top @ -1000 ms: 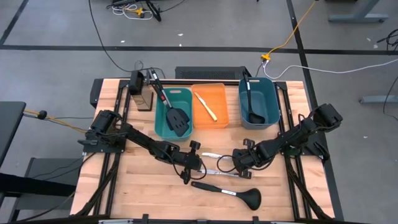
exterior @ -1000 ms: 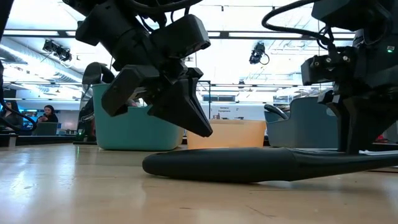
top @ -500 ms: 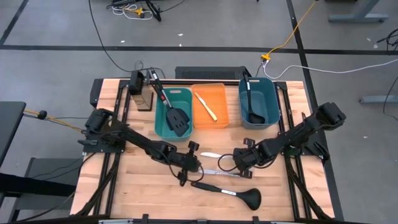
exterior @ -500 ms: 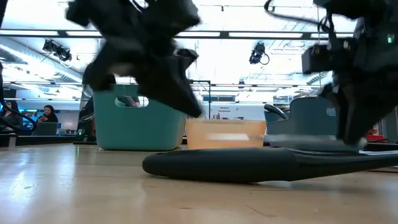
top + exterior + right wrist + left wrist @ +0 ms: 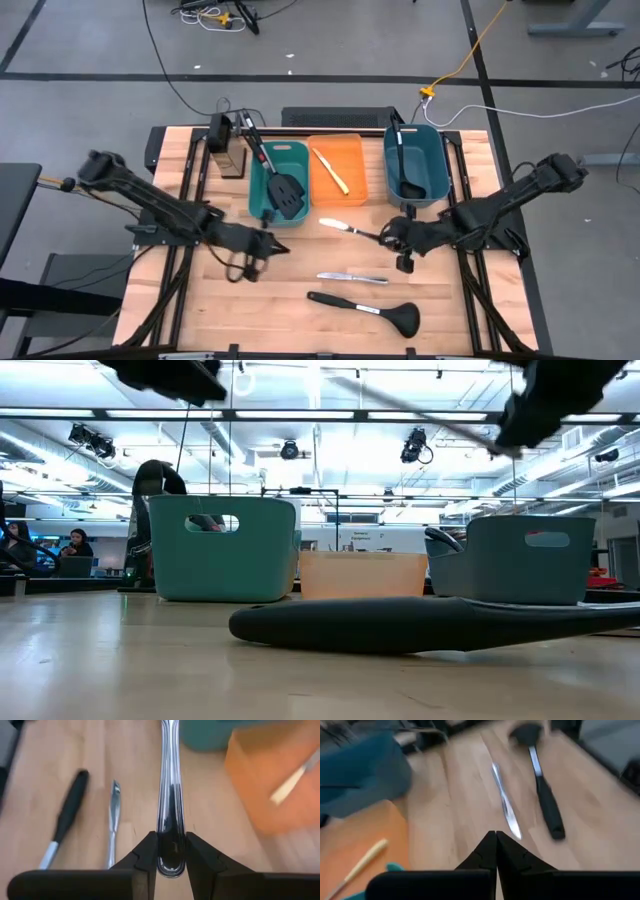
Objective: Pick & Place Kitchen Items
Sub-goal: Put the top silver knife into the orange bin
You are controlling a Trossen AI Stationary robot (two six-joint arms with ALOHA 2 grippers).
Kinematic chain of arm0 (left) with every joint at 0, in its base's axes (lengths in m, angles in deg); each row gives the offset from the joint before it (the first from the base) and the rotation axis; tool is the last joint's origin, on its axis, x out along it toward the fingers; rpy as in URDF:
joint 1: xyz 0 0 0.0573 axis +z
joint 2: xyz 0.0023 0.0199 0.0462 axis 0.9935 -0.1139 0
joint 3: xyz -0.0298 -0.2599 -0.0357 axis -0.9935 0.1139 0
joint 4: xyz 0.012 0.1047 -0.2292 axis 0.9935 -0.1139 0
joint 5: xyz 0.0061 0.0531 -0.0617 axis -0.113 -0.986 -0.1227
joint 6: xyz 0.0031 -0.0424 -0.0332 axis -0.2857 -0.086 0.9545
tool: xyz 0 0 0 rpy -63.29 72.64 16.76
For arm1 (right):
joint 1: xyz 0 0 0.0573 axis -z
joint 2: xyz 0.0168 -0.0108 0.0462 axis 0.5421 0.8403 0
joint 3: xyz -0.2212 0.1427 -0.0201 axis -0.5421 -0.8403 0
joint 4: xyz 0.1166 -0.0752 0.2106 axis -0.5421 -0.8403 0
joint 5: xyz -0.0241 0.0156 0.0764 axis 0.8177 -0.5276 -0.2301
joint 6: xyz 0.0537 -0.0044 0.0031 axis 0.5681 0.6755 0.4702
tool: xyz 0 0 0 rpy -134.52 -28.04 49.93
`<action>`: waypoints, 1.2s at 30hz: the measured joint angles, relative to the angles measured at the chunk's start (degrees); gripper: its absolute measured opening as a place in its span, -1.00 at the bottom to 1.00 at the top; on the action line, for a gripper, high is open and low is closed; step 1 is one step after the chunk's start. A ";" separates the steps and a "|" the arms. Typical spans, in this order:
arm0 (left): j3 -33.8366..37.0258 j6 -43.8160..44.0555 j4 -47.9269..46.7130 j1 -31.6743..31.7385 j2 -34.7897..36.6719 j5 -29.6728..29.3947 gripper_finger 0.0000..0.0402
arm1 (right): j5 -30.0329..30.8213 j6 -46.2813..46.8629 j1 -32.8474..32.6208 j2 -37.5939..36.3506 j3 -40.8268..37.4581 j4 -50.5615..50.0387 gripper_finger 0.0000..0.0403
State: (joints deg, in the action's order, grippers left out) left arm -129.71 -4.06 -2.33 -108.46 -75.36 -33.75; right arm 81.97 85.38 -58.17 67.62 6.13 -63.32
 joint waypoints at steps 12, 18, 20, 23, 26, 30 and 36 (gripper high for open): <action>22.49 3.09 17.46 -0.18 22.37 -8.22 -0.98 | 6.96 -14.08 -2.86 -15.38 -0.11 9.77 -0.60; 24.00 2.59 17.85 0.59 22.77 -8.24 -0.97 | 10.63 -18.80 -3.89 -23.87 -1.66 11.29 -0.60; 24.54 2.58 17.73 0.59 22.75 -8.24 -0.95 | 9.97 -20.24 -3.91 -26.76 -3.87 13.20 -0.60; 25.29 2.54 17.83 0.61 22.73 -8.26 -0.94 | 9.19 -22.05 -3.90 -31.97 -8.07 17.12 -0.60; 25.66 2.36 17.83 0.61 22.71 -8.22 -0.97 | 9.90 -23.34 -3.69 -37.00 -11.75 19.68 -0.60; 25.66 1.78 17.95 0.59 22.73 -8.06 -0.97 | 10.70 -25.63 -3.56 -43.27 -17.74 24.26 -0.60; 25.66 1.56 18.05 0.59 22.73 -8.04 -0.93 | 13.29 -26.36 -3.29 -50.55 -27.34 33.07 -0.60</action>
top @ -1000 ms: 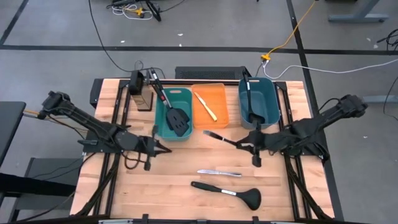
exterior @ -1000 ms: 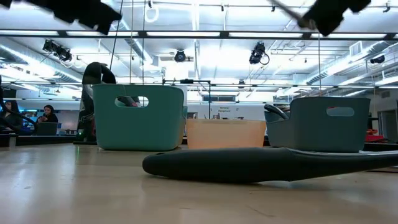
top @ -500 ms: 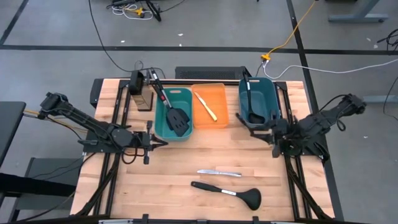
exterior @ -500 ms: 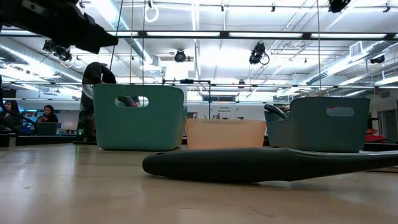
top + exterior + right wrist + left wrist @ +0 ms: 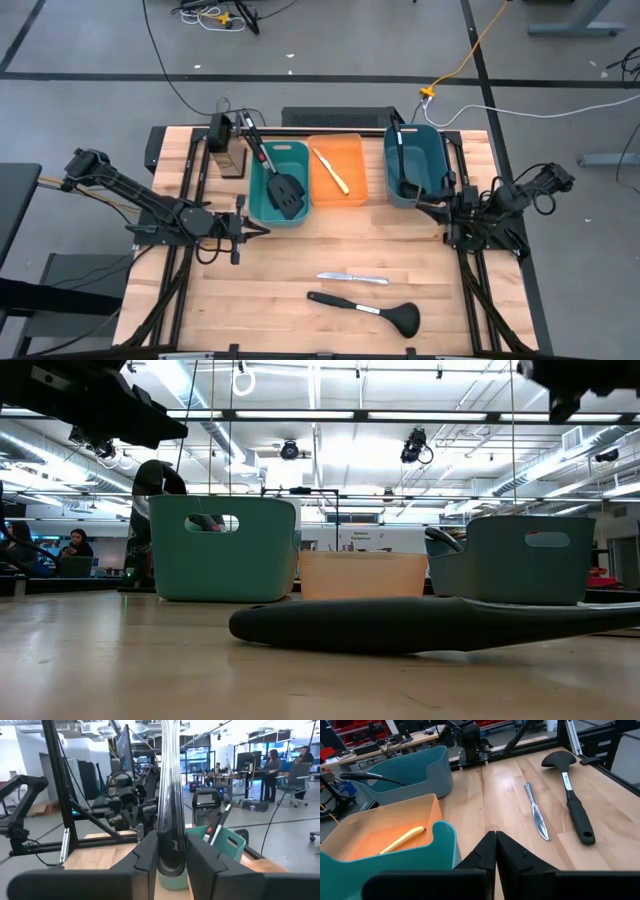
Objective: Pick & Place Kitchen Items
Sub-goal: Put the top silver knife into the orange bin
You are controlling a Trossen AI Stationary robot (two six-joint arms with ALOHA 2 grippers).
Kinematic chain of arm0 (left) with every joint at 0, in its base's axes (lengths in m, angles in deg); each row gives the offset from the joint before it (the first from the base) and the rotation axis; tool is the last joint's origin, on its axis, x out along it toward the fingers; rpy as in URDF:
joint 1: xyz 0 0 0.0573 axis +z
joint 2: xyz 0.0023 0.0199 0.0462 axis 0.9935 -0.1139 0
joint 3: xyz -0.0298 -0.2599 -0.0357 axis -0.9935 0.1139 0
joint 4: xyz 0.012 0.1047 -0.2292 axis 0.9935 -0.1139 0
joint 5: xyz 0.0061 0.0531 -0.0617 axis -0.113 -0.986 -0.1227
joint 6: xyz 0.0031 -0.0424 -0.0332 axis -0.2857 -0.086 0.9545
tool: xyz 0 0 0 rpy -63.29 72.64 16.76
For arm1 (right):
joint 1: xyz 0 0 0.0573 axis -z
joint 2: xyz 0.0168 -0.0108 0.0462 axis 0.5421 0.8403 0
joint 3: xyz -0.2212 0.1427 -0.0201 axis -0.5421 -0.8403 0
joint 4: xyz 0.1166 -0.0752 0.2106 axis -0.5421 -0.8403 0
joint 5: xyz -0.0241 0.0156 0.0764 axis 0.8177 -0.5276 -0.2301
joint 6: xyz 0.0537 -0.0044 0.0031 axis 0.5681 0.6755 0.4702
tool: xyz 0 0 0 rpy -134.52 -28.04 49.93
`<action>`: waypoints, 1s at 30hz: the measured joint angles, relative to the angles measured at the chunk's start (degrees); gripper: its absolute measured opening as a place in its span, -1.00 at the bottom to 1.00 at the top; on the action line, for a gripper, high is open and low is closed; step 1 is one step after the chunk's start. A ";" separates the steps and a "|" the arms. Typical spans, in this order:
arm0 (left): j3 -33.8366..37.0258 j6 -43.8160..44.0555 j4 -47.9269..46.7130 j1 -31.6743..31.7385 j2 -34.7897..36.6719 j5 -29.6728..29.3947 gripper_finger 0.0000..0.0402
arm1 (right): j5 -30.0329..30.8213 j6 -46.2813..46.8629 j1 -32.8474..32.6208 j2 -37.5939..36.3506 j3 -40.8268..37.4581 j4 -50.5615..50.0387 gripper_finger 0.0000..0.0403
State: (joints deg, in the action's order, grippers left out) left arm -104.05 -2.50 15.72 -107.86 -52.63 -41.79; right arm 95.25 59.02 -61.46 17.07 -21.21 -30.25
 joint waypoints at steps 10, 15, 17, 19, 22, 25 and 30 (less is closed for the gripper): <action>-0.01 0.02 -0.44 0.00 -0.02 0.00 -0.93 | 0.70 -1.84 0.36 -4.31 -8.99 8.38 -0.60; -0.01 0.04 -0.98 0.01 -0.02 0.00 -0.90 | 2.67 -2.22 0.39 -5.01 -9.57 10.47 -0.60; -0.02 -0.20 -0.94 0.02 -0.02 0.00 -0.92 | 4.62 -2.90 0.39 -4.75 -9.56 12.72 -0.60; -0.02 -0.26 -0.90 0.00 -0.02 0.00 -0.94 | 6.50 -3.50 0.54 -3.41 -9.30 14.61 -0.60; -0.01 -0.37 -0.83 0.02 -0.02 0.00 -0.96 | 7.23 -3.85 1.50 0.01 -6.12 14.41 -0.60; -0.02 -1.13 -0.75 0.00 -0.02 0.00 -0.96 | 7.43 -3.21 2.78 5.87 -0.10 11.60 -0.60; -0.02 -1.22 -0.31 0.00 -0.02 0.00 -0.92 | 7.23 1.25 7.63 20.57 14.11 0.39 -0.60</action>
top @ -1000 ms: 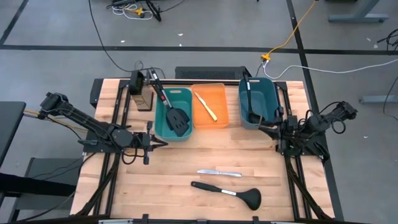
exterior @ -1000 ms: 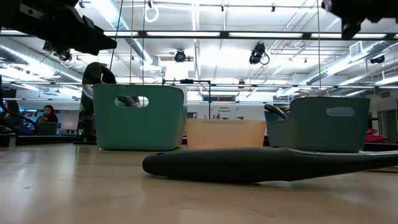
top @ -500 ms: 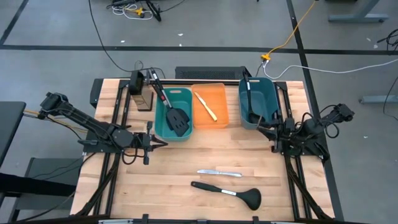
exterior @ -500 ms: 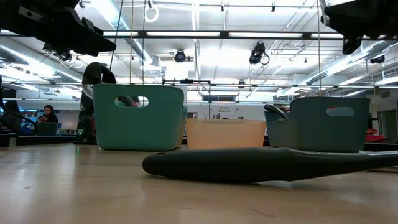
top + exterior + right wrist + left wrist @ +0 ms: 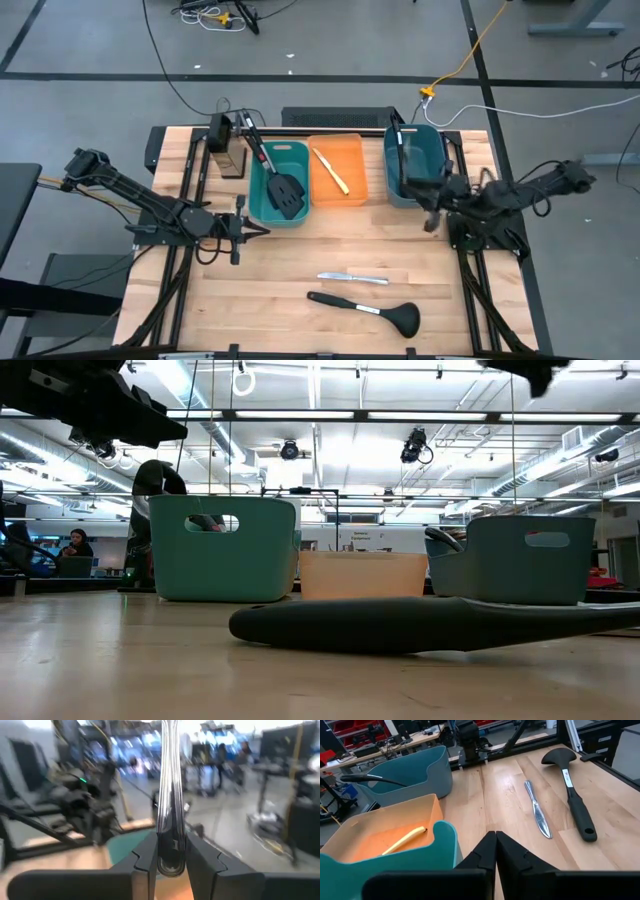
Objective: Pick & Place Kitchen Items
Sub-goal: Put the top silver knife into the orange bin
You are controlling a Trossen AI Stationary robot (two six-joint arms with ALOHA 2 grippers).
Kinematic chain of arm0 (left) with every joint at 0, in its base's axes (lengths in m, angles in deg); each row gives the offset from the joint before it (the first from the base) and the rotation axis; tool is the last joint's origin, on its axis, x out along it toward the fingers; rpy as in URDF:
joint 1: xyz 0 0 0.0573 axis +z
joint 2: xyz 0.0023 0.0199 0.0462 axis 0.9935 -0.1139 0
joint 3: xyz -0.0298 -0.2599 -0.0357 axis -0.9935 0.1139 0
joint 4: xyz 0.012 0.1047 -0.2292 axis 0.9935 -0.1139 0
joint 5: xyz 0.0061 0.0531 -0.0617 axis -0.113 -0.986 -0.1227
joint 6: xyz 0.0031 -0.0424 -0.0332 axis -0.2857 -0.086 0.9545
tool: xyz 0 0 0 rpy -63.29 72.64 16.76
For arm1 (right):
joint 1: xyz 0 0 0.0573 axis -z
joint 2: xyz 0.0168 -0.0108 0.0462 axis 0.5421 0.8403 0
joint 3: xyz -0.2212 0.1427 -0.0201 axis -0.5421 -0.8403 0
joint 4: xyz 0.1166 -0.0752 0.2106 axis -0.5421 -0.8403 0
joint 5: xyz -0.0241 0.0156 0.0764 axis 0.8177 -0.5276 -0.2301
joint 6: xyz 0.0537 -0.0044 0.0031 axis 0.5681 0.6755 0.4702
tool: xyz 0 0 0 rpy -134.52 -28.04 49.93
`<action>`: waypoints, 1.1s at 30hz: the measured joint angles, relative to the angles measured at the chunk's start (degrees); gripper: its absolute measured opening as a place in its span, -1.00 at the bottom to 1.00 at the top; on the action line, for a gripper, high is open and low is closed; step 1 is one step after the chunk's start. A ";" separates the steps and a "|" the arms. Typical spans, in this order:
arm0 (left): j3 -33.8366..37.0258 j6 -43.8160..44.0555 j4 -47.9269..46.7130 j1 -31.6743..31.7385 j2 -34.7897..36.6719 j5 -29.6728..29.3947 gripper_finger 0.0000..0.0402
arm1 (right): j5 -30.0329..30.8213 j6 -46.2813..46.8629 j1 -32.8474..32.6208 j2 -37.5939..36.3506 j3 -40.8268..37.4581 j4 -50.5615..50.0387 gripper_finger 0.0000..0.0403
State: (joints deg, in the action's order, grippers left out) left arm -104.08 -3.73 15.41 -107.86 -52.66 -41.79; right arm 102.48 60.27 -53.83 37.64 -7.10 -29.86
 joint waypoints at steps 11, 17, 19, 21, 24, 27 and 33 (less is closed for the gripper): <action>0.00 -0.20 0.02 0.02 0.00 0.00 -0.97 | -18.38 20.28 25.56 35.53 33.55 -34.88 -0.60; 0.00 -0.10 0.00 0.00 0.00 0.02 -0.92 | -28.03 25.70 34.69 52.05 43.06 -42.31 -0.60; 0.00 -0.09 0.00 0.01 0.00 0.02 -0.92 | -29.85 26.95 36.25 55.51 43.22 -40.52 -0.60; 0.00 0.05 0.00 0.01 0.00 0.27 -0.93 | -30.99 28.12 37.49 58.38 43.01 -38.85 -0.60; 0.00 0.09 -0.02 0.02 0.00 2.48 -0.95 | -31.85 30.42 38.87 61.73 42.78 -39.64 -0.60; 0.00 -0.02 -0.04 0.00 0.00 4.06 -0.97 | -32.52 32.15 39.52 64.04 42.78 -40.59 -0.60; 0.00 -0.07 -0.03 0.01 0.00 4.55 -0.93 | -34.08 34.46 39.75 67.59 42.78 -42.38 -0.60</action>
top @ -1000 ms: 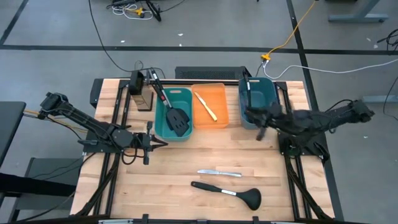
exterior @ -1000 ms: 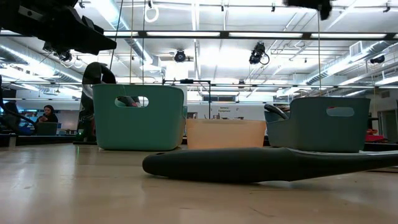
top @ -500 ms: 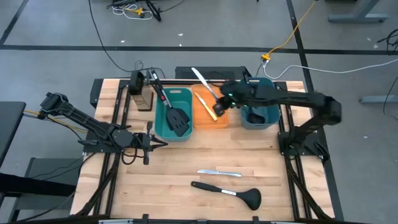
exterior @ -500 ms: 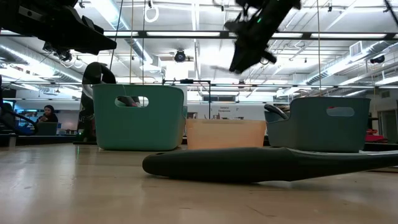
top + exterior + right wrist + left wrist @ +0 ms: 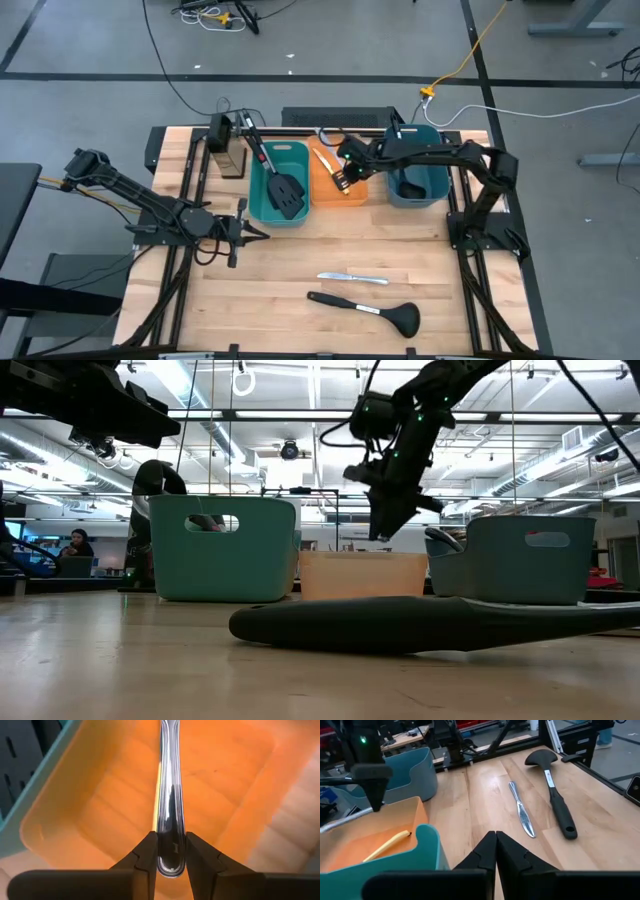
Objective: Pick & Place Kitchen Items
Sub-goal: Put the top silver knife into the orange bin
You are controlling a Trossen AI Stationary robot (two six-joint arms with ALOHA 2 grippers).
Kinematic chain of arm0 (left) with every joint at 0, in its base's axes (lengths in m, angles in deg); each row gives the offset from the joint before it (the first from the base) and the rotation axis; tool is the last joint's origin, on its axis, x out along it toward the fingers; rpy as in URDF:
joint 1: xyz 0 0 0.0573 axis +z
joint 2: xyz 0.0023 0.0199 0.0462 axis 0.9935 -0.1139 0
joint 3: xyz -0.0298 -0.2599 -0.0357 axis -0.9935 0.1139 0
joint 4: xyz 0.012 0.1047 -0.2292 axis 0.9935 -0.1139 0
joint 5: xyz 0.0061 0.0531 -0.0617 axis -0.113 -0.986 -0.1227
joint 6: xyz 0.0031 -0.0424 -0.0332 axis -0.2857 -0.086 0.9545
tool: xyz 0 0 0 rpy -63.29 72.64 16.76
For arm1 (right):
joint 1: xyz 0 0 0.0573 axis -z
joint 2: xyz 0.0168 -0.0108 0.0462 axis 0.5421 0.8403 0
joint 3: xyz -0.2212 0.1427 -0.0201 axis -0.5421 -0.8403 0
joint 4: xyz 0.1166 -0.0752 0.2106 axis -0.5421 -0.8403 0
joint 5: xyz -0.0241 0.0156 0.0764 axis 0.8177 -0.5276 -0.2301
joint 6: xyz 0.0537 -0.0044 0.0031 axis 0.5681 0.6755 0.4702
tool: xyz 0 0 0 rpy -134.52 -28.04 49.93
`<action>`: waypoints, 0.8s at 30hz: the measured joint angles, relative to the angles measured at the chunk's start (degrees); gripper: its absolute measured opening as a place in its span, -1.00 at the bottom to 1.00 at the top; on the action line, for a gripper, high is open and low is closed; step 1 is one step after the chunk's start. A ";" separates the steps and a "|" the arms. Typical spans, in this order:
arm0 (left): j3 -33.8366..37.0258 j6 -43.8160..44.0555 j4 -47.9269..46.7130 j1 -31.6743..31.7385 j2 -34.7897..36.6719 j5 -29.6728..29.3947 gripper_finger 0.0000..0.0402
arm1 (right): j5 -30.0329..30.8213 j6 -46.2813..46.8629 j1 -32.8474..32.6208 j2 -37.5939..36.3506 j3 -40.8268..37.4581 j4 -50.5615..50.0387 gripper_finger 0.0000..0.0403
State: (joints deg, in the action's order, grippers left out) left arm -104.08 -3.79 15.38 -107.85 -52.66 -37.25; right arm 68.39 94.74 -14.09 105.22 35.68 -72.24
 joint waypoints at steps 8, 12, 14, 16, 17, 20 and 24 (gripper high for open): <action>0.00 0.58 0.01 0.01 0.00 0.02 -0.95 | -1.33 -0.68 0.26 5.07 0.00 1.12 -0.60; 0.00 1.83 -0.03 0.01 0.00 1.45 -0.97 | -0.67 -1.38 0.37 6.73 -0.02 1.11 -0.60; 0.00 2.29 -0.01 0.01 0.00 2.06 -0.96 | -0.68 -1.75 0.37 7.61 -0.02 1.25 -0.60; 0.00 2.32 -0.02 -0.01 0.00 2.10 -0.94 | -0.68 -2.34 0.37 8.52 -0.04 1.39 -0.60; 0.00 2.32 0.01 0.00 0.00 2.07 -0.93 | -0.77 -2.55 0.38 8.96 -0.04 1.59 -0.60; 0.00 2.29 -0.01 0.01 0.00 1.99 -0.90 | -1.87 -2.83 0.59 10.21 -0.04 1.53 -0.60; 0.00 2.27 0.01 0.01 0.00 1.99 -0.90 | -2.12 -3.24 1.01 11.58 -0.04 1.88 -0.60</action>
State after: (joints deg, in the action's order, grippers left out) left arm -104.08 -1.52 15.39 -107.84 -52.66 -35.26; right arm 66.27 91.50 -13.07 116.81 35.64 -70.36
